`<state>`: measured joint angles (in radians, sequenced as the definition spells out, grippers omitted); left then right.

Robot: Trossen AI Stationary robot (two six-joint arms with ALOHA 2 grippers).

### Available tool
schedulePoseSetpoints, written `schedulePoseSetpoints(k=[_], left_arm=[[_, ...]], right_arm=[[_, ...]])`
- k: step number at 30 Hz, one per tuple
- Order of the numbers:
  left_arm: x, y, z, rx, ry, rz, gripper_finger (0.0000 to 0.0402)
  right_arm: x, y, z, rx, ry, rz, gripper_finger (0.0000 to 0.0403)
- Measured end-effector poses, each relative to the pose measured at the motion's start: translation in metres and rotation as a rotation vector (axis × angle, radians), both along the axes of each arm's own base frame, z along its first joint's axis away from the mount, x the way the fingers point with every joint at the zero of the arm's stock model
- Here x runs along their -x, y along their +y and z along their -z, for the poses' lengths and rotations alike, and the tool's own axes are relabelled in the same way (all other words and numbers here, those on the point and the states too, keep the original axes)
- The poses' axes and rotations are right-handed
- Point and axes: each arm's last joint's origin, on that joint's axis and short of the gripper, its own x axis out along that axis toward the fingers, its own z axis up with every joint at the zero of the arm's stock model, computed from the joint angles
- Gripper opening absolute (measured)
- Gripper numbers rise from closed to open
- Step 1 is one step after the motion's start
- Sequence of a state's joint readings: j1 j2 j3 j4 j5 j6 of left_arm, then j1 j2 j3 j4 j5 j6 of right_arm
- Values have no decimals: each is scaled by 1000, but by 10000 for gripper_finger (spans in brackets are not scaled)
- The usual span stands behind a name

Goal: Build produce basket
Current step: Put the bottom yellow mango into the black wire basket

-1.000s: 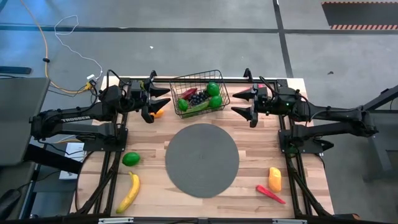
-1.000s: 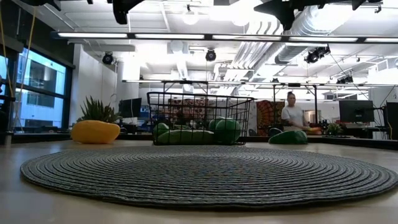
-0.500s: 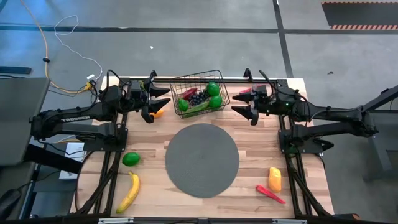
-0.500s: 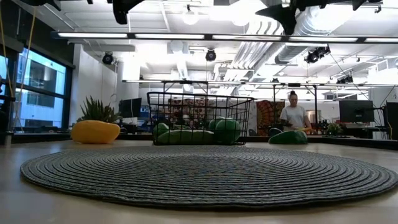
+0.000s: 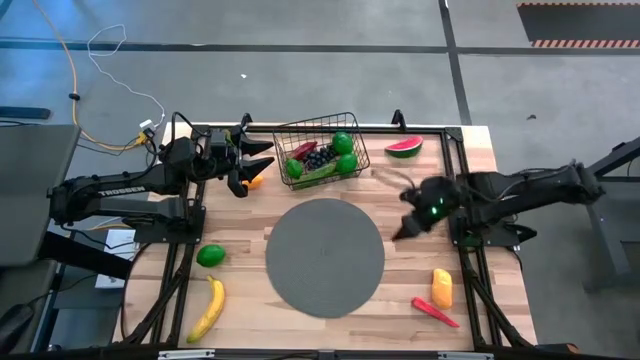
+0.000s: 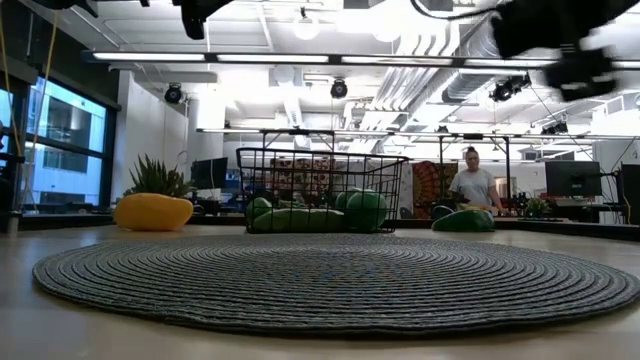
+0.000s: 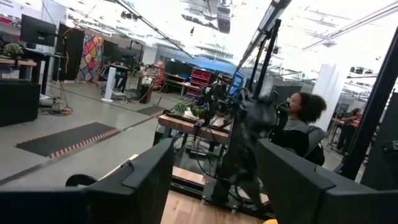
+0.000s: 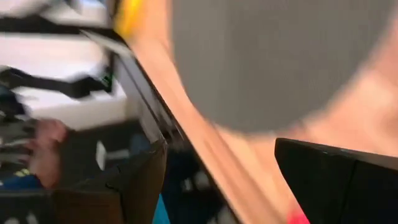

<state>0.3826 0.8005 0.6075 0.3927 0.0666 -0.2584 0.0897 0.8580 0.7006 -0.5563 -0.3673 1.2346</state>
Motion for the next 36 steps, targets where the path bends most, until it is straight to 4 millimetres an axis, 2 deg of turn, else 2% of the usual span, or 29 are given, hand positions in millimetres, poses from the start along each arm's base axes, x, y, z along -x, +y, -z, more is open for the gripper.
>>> schedulePoseSetpoints(k=[5, 9, 15, 20, 36], left_arm=[[0, 0, 0, 0, 0, 0, 216], [0, 0, 0, -14, 6, -3, 216], [0, 0, 0, -24, 11, -5, 216], [0, 1, 0, -25, 9, -10, 216], [1, 4, 0, -21, 11, -38, 216]], right_arm=[[19, 34, 11, -135, 291, 7, 281], [34, 58, 22, -217, 483, 88, 281], [47, 87, 38, -228, 751, 138, 281], [53, 96, 54, -161, 938, 271, 281], [40, 112, 84, -32, 1061, 316, 281]])
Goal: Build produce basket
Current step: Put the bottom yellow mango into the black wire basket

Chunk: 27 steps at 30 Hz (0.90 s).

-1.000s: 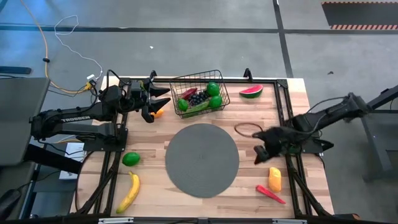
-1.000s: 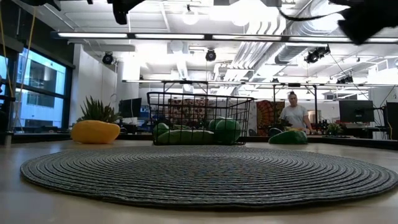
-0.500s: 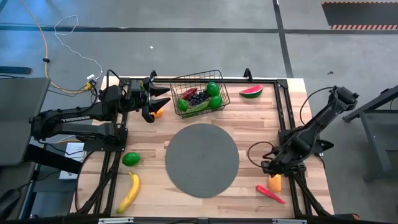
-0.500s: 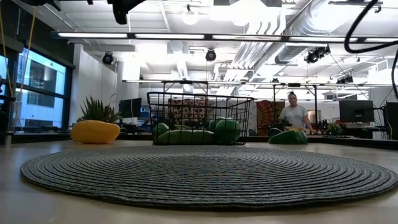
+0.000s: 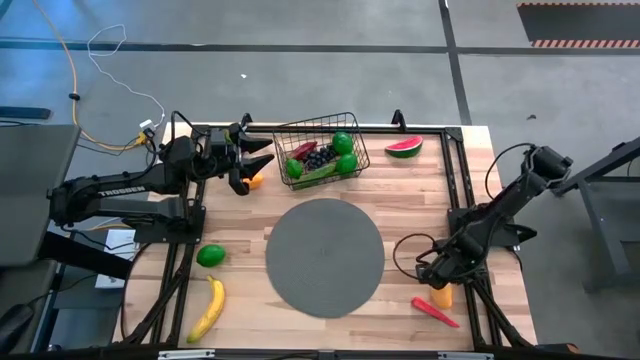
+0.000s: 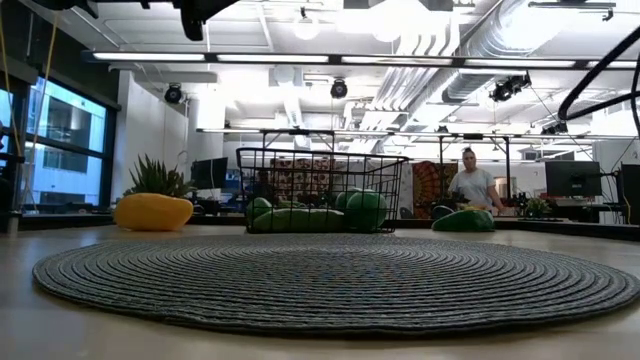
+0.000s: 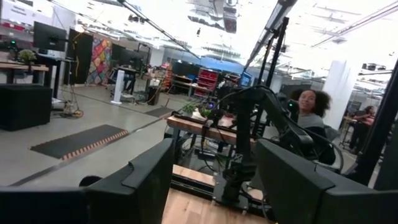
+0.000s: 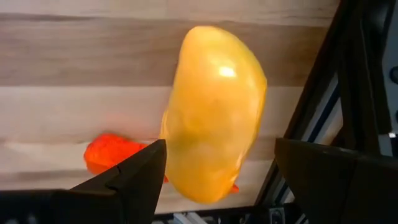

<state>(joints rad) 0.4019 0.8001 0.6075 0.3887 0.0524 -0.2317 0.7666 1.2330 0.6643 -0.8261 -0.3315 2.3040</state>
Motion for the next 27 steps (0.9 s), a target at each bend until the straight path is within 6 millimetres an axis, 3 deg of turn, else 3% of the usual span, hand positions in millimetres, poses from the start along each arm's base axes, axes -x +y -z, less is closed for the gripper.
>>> schedulePoseSetpoints(k=[19, 27], left_arm=[[0, 0, 0, 2, -2, -15, 216], [0, 0, 0, 2, -4, -15, 216]], right_arm=[[-14, 14, 41, 106, 121, -1, 281], [-13, 14, 39, 89, 118, -31, 281]])
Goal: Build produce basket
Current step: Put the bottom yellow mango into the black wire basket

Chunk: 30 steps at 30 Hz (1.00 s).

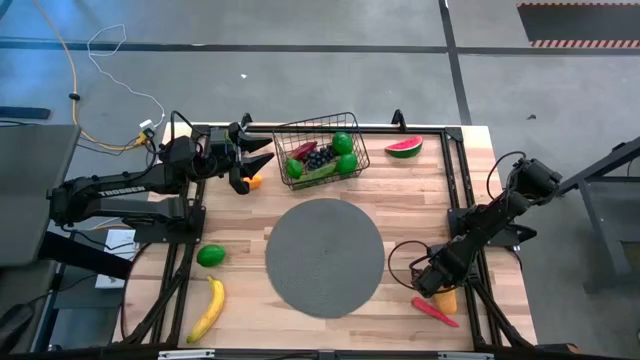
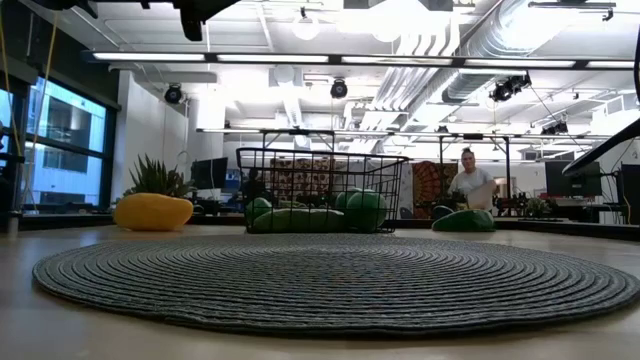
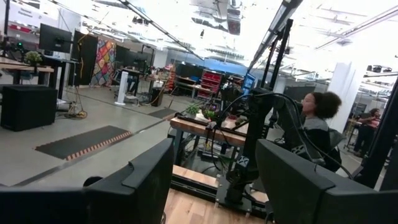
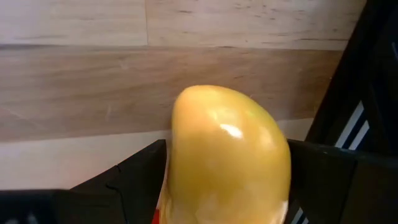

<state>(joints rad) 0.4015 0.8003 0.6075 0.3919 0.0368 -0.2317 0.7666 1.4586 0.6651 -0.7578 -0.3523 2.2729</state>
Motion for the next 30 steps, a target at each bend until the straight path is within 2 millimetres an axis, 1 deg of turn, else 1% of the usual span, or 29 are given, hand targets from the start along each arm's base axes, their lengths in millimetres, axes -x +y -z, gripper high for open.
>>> schedulePoseSetpoints(k=[6, 14, 16, 27, 30], left_arm=[[0, 0, 0, 0, 0, 0, 216], [0, 0, 0, 1, 2, 0, 216], [0, 0, 0, 0, 1, 0, 216], [0, 0, 0, 1, 3, 0, 216], [0, 0, 0, 1, 2, 0, 216]], right_arm=[[0, 0, 0, -1, -1, -4, 275], [0, 0, 0, -2, -3, -7, 215], [0, 0, 0, -2, -3, -7, 207], [0, 0, 0, -13, -15, -53, 210], [0, -1, -3, -36, -43, -86, 208]])
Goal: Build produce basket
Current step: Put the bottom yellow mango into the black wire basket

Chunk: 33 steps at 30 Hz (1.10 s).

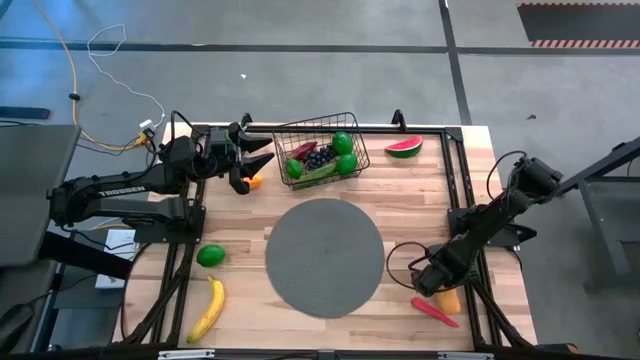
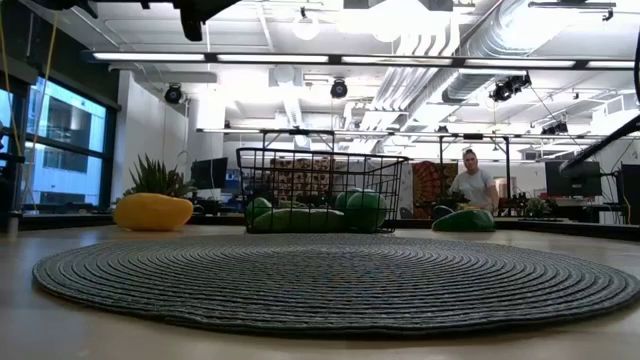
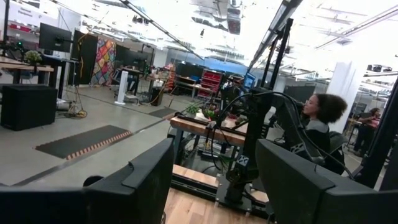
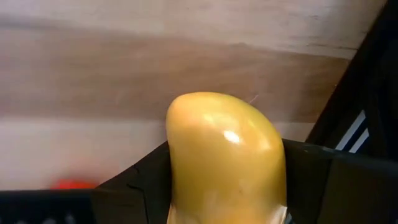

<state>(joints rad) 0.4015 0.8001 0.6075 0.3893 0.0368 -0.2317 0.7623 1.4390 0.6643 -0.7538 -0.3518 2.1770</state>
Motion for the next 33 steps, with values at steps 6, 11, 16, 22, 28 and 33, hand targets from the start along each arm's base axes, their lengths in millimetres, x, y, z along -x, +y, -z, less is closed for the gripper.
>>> schedulePoseSetpoints(k=[6, 11, 16, 22, 28, 33], left_arm=[[0, 0, 0, 1, 0, -5, 216], [0, 0, 0, 2, 0, -6, 216], [0, 0, 0, 3, -1, -6, 216], [0, 0, 0, 114, -43, 18, 216], [-1, -1, 0, 214, -75, 75, 216], [-1, -2, 0, 294, -97, 135, 216]], right_arm=[[-5, -15, -28, -43, -247, -106, 208], [-16, -44, -63, -2, -643, -174, 207], [-36, -76, -99, 139, -1090, -268, 207], [-62, -119, -126, 447, -1424, -387, 207], [-76, -158, -155, 807, -1668, -488, 207], [-75, -179, -170, 959, -1709, -575, 207]])
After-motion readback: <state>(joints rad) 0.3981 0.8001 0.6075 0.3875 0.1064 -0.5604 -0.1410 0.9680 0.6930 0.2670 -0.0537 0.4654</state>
